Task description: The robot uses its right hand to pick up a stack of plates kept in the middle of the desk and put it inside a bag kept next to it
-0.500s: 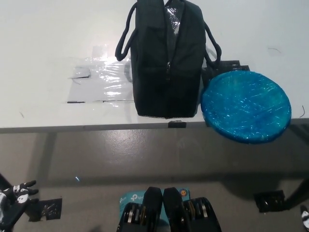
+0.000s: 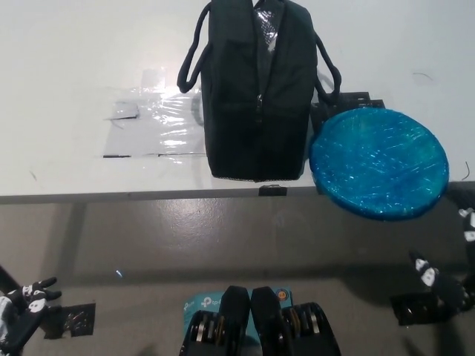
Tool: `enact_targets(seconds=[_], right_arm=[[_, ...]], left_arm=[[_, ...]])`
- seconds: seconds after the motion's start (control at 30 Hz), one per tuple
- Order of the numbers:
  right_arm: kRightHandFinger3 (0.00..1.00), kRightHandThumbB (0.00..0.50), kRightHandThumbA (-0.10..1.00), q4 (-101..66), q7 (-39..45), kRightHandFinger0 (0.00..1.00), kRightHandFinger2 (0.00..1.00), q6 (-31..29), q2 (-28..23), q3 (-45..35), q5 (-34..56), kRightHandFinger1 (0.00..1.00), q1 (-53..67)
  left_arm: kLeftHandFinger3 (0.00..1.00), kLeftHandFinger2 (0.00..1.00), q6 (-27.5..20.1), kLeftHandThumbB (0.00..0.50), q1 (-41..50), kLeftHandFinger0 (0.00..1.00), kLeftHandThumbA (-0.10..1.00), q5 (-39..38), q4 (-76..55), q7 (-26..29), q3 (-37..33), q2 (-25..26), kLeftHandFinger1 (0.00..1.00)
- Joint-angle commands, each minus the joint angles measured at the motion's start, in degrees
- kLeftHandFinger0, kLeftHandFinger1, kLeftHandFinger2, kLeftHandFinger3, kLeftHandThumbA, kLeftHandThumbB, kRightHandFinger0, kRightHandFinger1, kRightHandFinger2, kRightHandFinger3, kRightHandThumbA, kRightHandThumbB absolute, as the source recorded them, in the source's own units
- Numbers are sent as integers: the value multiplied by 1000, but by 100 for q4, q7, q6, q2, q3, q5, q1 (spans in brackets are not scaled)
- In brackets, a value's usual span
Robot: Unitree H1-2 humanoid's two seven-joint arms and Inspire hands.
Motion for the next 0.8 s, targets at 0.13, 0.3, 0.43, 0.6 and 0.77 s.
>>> enact_targets(seconds=[0.13, 0.3, 0.43, 0.6, 0.77], right_arm=[[1000, 500, 814, -966, 161, 1000, 1000, -493, -497, 1014, -2962, 1000, -983], [1000, 500, 870, -765, 278, 1000, 1000, -453, -670, 1334, -3188, 1000, -951], [1000, 500, 814, -532, 280, 1000, 1000, -535, -895, 1496, -3039, 1000, -1038], [1000, 500, 860, -160, 364, 1000, 1000, -406, -1154, 1701, -3183, 1000, -1262], [1000, 500, 851, 115, 481, 1000, 1000, -263, -1396, 1774, -3289, 1000, -1484]], left_arm=[[942, 743, 107, 0, 43, 657, 33, -21, -275, -90, -11, 224, 694], [944, 770, 103, 0, 40, 659, 32, 71, -240, -81, -50, 261, 716], [931, 763, 119, 0, 36, 654, 42, 73, -248, -86, -50, 261, 700], [943, 771, 134, 0, -19, 639, 74, 112, -260, -77, -50, 306, 691], [945, 752, 157, 0, -21, 614, 77, 105, -290, -56, -67, 309, 679]])
